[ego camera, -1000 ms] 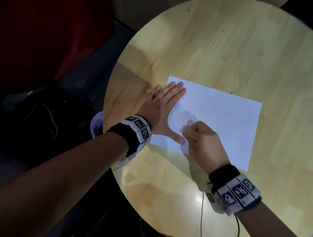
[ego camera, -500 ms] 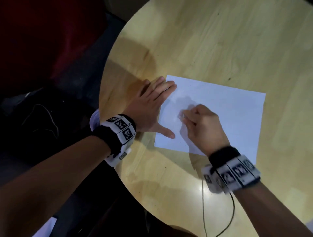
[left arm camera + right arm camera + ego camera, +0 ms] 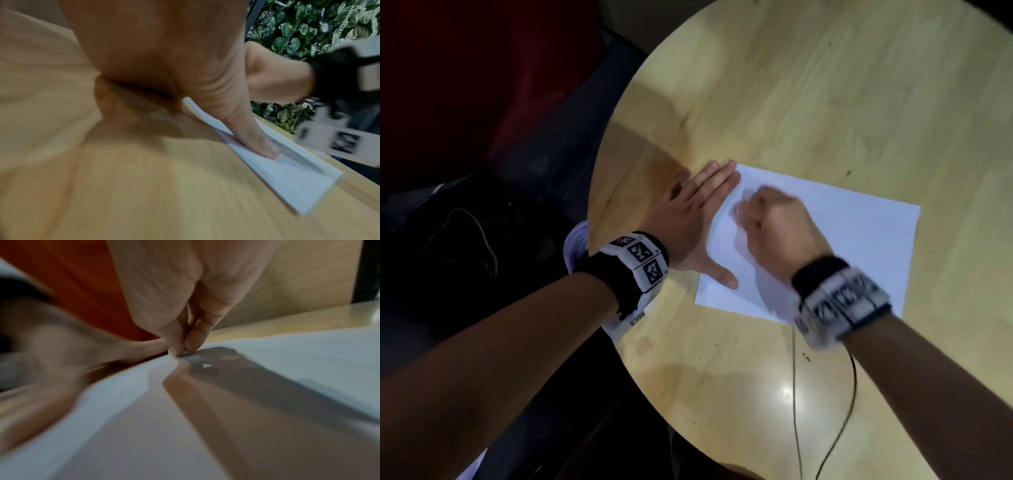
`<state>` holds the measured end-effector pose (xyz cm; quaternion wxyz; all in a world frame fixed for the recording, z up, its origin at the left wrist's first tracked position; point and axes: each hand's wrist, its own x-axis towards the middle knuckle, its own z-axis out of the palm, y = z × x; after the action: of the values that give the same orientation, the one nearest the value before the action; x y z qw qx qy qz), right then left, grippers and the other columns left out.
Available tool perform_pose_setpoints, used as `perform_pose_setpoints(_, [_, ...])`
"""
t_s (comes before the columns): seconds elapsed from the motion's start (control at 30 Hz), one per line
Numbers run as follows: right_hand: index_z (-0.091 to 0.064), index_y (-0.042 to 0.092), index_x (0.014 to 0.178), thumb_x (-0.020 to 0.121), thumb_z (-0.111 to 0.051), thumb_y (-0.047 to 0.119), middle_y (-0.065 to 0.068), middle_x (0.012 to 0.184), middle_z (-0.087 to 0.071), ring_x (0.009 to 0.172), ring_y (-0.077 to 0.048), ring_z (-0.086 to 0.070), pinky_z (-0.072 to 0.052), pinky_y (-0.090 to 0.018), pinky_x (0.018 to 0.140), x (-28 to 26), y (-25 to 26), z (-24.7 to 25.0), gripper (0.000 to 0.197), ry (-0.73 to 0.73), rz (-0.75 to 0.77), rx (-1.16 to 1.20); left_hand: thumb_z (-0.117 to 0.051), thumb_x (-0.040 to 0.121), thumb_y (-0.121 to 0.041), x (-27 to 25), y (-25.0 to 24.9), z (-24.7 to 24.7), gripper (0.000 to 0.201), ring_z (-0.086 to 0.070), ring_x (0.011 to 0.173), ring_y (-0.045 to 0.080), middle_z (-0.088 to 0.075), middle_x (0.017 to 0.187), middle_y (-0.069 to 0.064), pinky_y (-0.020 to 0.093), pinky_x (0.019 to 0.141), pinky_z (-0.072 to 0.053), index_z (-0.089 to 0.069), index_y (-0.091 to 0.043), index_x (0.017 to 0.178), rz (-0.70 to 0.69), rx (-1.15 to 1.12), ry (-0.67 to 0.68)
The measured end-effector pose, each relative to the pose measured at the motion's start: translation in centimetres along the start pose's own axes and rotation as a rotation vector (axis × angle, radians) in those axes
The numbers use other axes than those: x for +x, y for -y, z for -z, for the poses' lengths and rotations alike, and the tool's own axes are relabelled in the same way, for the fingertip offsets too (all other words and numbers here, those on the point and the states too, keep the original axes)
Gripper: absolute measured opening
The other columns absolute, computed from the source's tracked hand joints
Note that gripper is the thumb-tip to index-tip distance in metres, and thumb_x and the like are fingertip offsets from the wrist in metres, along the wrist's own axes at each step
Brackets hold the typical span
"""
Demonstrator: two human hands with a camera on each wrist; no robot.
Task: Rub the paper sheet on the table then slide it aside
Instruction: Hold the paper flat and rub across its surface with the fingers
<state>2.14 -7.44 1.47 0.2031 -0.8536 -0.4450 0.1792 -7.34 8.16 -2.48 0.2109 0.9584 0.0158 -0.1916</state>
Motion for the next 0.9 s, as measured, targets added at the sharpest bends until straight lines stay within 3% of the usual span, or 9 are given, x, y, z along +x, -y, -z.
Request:
perform_pose_setpoints(0.1, [-0.059,-0.001,0.071,0.087,-0.057,0.004,-0.02,0.077,-0.055,0.062,-0.036,-0.058,-0.049,-0.037,0.056,2.9,-0.8,-0.4,0.017,-0.171,-0.114,-0.018,-0.064,0.048,-0.098,0.1,-0.2,0.0,0.157,0.021,0.154,0.011,0.02,0.169,-0.007,0.041,0.123,0.013,0.012,-0.02,0.162,0.028,0.0,0.0])
perform_pose_setpoints(0.23, [-0.063,-0.001,0.071,0.085,-0.051,0.018,-0.015,0.07,-0.055,0.058,-0.032,-0.057,-0.051,-0.036,0.053,-3.4,2.3,-1.6,0.026,-0.03,-0.02,0.092,-0.053,0.046,-0.101,0.0,0.0,-0.4,0.156,0.014,0.156,0.014,0.012,0.171,-0.002,0.041,0.125,0.007,0.004,-0.016,0.163,0.005,0.015,-0.046])
perform_pose_setpoints(0.33, [-0.067,-0.002,0.073,0.076,-0.064,0.001,-0.016,0.072,-0.057,0.059,-0.033,-0.059,-0.049,-0.031,0.053,-1.6,1.5,-0.5,0.004,0.065,0.009,0.039,-0.061,0.048,-0.099,0.1,0.0,-0.1,0.157,0.016,0.155,0.013,0.014,0.17,-0.003,0.04,0.124,0.011,0.007,-0.017,0.163,0.007,0.006,-0.025])
perform_pose_setpoints(0.43, [-0.058,-0.003,0.069,0.081,-0.061,-0.004,-0.02,0.073,-0.054,0.059,-0.035,-0.057,-0.04,-0.029,0.054,2.8,-0.1,0.0,0.013,-0.136,-0.107,-0.027,-0.061,0.048,-0.099,0.2,-0.2,0.1,0.157,0.021,0.154,0.012,0.02,0.169,-0.006,0.041,0.124,0.013,0.012,-0.019,0.162,0.019,0.008,0.005])
perform_pose_setpoints(0.5, [-0.057,-0.005,0.069,0.077,-0.064,-0.008,-0.023,0.068,-0.055,0.056,-0.036,-0.056,-0.046,-0.033,0.052,1.7,0.8,-0.6,0.011,-0.195,-0.078,0.009,-0.059,0.047,-0.099,0.1,-0.1,0.0,0.157,0.021,0.154,0.011,0.019,0.169,-0.006,0.04,0.123,0.013,0.012,-0.019,0.162,0.02,0.002,0.005])
perform_pose_setpoints(0.67, [-0.065,0.003,0.07,0.071,-0.064,0.001,-0.01,0.072,-0.056,0.064,-0.028,-0.057,-0.05,-0.034,0.056,-4.3,2.8,-1.2,0.002,0.106,0.026,0.028,-0.054,0.045,-0.098,0.0,-0.2,-0.1,0.154,0.016,0.155,0.013,0.013,0.17,-0.006,0.041,0.123,0.01,0.005,-0.019,0.163,0.012,0.019,-0.027])
perform_pose_setpoints(0.73, [-0.062,0.001,0.067,0.069,-0.063,-0.003,-0.016,0.07,-0.057,0.059,-0.033,-0.058,-0.051,-0.037,0.052,-1.2,1.1,-0.5,0.005,0.05,-0.004,0.007,-0.06,0.047,-0.098,0.1,-0.2,0.2,0.156,0.02,0.154,0.012,0.017,0.169,-0.007,0.041,0.123,0.012,0.01,-0.021,0.162,0.018,0.018,0.002])
perform_pose_setpoints(0.8, [-0.059,0.0,0.07,0.079,-0.059,-0.003,-0.016,0.074,-0.053,0.06,-0.034,-0.056,-0.049,-0.036,0.053,2.3,-0.7,0.0,0.01,-0.127,-0.097,-0.057,-0.064,0.047,-0.099,0.1,-0.2,0.2,0.157,0.024,0.153,0.01,0.021,0.168,-0.009,0.043,0.124,0.013,0.014,-0.024,0.161,0.026,-0.005,0.029])
perform_pose_setpoints(0.9, [-0.058,0.001,0.073,0.084,-0.057,-0.002,-0.016,0.075,-0.051,0.061,-0.033,-0.054,-0.04,-0.032,0.055,1.0,-0.5,-0.8,0.012,-0.167,-0.148,-0.059,-0.065,0.048,-0.098,0.1,-0.3,0.2,0.157,0.024,0.153,0.011,0.022,0.168,-0.009,0.044,0.124,0.012,0.014,-0.023,0.161,0.029,0.005,0.034])
